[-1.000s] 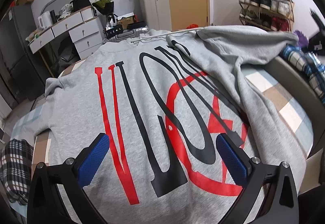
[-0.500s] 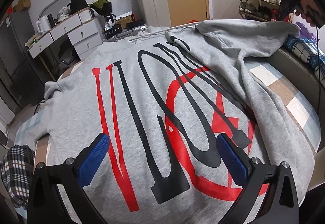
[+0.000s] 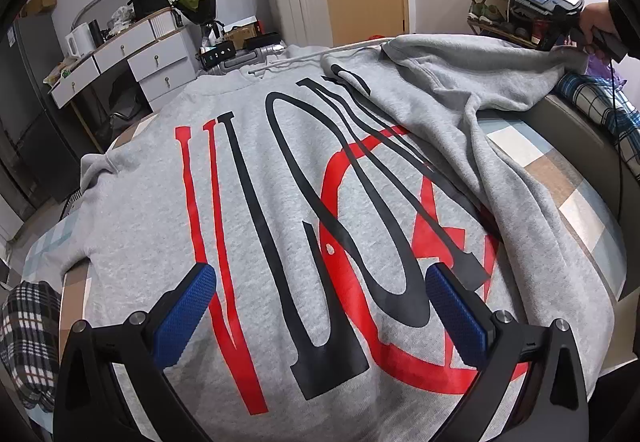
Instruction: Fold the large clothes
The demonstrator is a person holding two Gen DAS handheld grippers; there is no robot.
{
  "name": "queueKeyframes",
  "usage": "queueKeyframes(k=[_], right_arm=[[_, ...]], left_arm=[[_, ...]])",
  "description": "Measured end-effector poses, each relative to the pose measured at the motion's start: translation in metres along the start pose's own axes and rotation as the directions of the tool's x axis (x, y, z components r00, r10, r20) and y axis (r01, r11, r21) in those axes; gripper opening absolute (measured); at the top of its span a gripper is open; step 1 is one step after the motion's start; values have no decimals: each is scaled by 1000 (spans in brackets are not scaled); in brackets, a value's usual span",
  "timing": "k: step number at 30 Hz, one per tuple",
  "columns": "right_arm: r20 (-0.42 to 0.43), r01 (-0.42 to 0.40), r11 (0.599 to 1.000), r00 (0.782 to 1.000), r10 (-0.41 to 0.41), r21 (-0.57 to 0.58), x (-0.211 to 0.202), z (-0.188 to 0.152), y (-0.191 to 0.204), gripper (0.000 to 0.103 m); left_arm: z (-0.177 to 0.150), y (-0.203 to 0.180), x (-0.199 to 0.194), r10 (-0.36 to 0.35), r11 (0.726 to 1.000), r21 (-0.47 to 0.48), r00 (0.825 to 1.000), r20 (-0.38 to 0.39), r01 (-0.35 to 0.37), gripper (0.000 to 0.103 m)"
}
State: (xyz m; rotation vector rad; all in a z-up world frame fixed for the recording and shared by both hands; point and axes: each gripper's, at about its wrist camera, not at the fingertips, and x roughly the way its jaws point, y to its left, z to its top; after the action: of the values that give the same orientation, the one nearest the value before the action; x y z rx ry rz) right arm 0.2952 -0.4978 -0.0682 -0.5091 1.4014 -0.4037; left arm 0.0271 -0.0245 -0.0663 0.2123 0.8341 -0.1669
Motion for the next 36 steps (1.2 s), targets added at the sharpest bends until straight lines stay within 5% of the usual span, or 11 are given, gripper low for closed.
queueKeyframes(k=[1,3,6,9,11,15,18,21,24,27,36], right_arm=[[-5,-5,1000,1000,5,-3,2,0,1,86],[-15,-40,998,999,41,43,3,-1,-6,27],[13,-92,973,996,92,210,-3,-9,-37,12],[115,-206,905,978,175,371,-17,-28,-82,11],[235,-328,797,942,239,506,-26,-51,-122,11],[513,-569,458,820,253,683,-33,-122,-200,11],[635,-664,273,747,197,696,-35,-163,-229,10],[712,-719,150,694,105,679,-37,-198,-246,7],[758,-762,98,647,76,640,-38,-216,-249,7],[707,-721,166,693,140,673,-33,-210,-239,7],[724,-735,140,677,130,663,-33,-239,-232,7]], left_arm=[[0,0,1,2,1000,0,1000,-1,-2,102],[0,1,1,3,1000,-5,1000,-4,-3,102],[1,4,1,-2,1000,-18,1000,-10,2,102],[2,6,-2,-10,1000,-29,1000,-2,10,102],[2,5,-4,-8,1000,-30,1000,7,8,102],[2,5,-6,-5,999,-31,1000,17,6,102],[1,5,-6,-2,999,-35,1000,20,2,102],[2,6,-8,1,999,-44,1000,29,1,102],[3,9,-9,4,999,-54,999,38,-1,102],[2,11,-9,-6,998,-66,1000,31,8,102],[0,19,-13,2,997,-77,999,41,1,102]])
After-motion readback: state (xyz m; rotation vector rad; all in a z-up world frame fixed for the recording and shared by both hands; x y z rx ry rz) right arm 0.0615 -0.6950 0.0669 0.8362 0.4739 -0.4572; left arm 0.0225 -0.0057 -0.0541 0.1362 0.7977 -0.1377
